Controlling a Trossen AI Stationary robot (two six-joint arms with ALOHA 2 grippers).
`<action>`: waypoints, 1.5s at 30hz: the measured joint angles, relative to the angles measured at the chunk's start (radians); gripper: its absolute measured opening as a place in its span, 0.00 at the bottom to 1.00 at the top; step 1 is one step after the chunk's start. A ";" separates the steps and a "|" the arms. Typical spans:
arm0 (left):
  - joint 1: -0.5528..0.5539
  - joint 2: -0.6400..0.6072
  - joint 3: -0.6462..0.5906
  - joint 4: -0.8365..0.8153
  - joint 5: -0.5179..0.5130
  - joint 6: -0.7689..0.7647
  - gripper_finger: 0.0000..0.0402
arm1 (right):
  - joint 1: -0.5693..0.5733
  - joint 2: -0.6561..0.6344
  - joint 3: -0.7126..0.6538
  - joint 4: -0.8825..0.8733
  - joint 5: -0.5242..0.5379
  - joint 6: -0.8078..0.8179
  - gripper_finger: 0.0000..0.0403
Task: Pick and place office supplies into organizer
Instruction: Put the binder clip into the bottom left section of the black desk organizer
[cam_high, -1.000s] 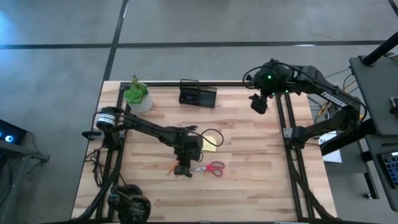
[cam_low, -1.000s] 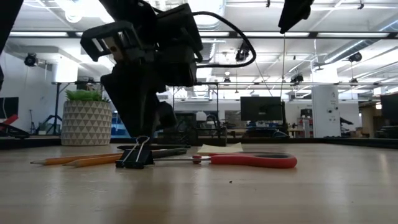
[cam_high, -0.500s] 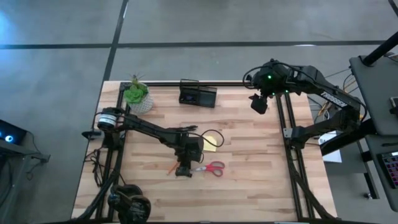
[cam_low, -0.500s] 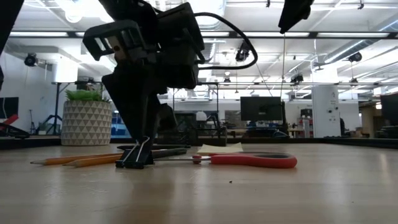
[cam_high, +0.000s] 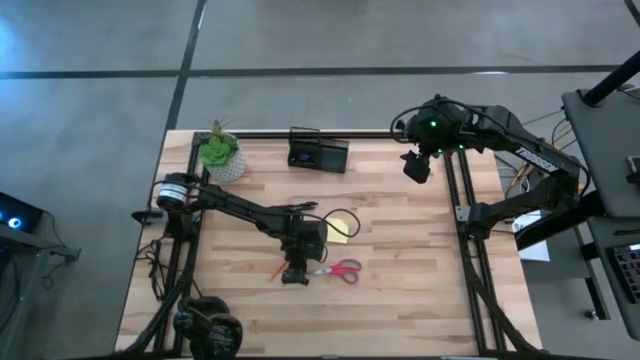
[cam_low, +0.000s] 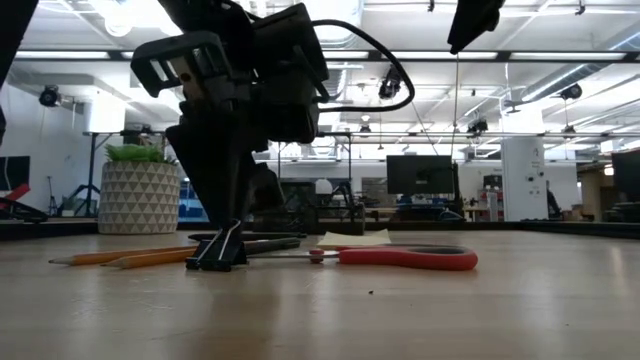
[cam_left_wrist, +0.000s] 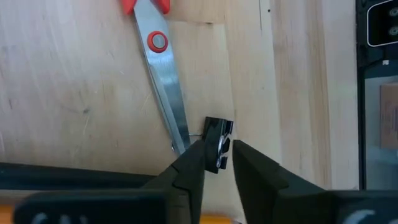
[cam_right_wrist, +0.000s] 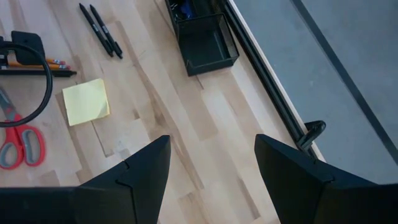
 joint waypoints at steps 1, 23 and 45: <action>0.000 0.000 0.000 0.000 0.000 0.000 0.13 | 0.000 0.000 0.000 0.000 0.000 0.000 0.57; 0.004 -0.096 0.016 -0.085 0.329 -0.076 0.00 | -0.001 0.000 0.000 0.004 0.027 -0.025 0.57; 0.594 -0.294 0.021 -0.086 -0.784 -0.149 0.00 | -0.005 0.001 0.000 0.057 0.026 0.025 0.57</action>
